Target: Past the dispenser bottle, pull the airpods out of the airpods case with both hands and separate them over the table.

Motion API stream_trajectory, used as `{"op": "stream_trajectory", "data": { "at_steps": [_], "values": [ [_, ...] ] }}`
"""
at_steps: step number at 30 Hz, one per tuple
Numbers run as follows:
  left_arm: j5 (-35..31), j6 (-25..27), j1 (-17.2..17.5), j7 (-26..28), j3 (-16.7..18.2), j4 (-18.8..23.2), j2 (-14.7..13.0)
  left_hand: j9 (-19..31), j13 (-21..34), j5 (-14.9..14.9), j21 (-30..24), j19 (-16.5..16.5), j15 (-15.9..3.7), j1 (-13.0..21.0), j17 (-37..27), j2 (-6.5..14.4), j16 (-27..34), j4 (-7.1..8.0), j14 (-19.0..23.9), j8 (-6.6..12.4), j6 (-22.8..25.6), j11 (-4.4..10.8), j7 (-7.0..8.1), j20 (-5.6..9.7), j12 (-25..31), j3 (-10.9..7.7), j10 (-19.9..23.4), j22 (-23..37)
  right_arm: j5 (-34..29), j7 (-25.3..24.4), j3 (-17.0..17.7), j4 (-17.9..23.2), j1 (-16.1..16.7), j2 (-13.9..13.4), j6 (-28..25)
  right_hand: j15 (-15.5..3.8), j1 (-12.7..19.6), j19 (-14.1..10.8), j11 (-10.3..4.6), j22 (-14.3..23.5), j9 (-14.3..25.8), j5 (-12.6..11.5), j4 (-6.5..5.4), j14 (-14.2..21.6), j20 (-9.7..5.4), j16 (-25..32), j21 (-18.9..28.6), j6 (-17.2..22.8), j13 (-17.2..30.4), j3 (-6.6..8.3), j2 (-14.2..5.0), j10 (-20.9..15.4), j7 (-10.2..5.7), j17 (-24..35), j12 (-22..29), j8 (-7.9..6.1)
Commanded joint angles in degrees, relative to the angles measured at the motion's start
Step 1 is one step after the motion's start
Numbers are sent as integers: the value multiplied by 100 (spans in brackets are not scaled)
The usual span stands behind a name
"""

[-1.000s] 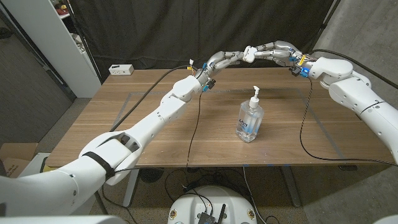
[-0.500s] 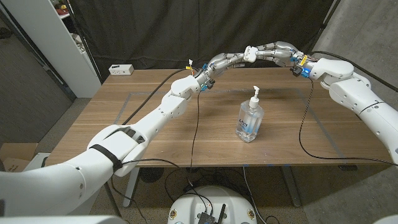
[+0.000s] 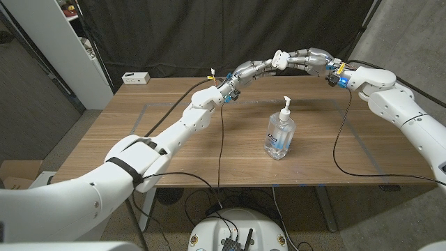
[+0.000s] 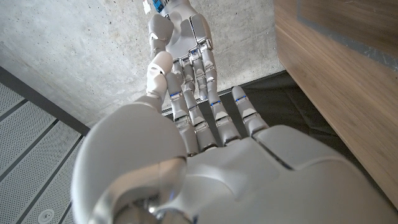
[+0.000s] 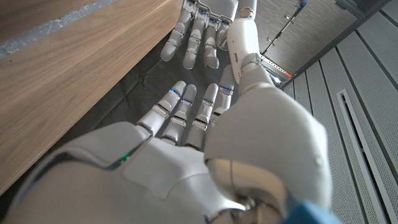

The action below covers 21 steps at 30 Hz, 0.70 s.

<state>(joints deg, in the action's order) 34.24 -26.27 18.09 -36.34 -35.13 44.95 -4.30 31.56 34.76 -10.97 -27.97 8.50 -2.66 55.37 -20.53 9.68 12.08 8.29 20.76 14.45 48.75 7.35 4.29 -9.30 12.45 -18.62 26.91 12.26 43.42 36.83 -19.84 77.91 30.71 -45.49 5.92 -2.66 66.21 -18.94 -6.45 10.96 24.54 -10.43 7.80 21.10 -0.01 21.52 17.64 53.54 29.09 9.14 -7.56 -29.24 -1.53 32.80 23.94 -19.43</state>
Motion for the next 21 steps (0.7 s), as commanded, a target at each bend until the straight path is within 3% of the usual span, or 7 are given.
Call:
{"op": "stream_trajectory", "data": {
  "at_steps": [1, 10, 21],
  "values": [
    [108, -22, -112, -265, 95, -501, 191, -3, 2, -31, -39, -24, -268, 8, -8, 74, 0, -56, -28, -36, 124, -18, 112, -14, 3, -108, -20, 18, 534, 636, 55, -441, -184, 225, -229, -698, 0, 11, 38, 15, 1089, -16, -9, -24, -9, 8, 19, 84, 17, 23, -62, 1, -67, 26, -17, -24],
    [202, -155, -265, -605, 207, -992, 375, -49, -4, -29, -45, -34, -254, -30, 0, 66, 3, -45, -35, -77, 113, -17, 126, -15, 19, -137, -16, 16, 746, 1039, 24, -780, -387, 405, -488, -700, 11, 14, 44, 15, 1099, -16, -4, -32, -11, 15, 19, 72, 23, 23, -69, -7, -63, 31, -16, -15],
    [234, -186, -262, -718, 310, -1051, 384, -110, -19, -27, -58, -36, -269, -88, 9, 58, 17, -30, -17, -121, 116, -16, 107, -13, 46, -174, 19, 14, 702, 1035, -19, -758, -448, 452, -639, -709, 57, 9, 33, 16, 1173, -16, 17, -15, -24, 38, 23, 54, 26, 36, -84, -55, 17, 40, -2, -36]
  ]
}}
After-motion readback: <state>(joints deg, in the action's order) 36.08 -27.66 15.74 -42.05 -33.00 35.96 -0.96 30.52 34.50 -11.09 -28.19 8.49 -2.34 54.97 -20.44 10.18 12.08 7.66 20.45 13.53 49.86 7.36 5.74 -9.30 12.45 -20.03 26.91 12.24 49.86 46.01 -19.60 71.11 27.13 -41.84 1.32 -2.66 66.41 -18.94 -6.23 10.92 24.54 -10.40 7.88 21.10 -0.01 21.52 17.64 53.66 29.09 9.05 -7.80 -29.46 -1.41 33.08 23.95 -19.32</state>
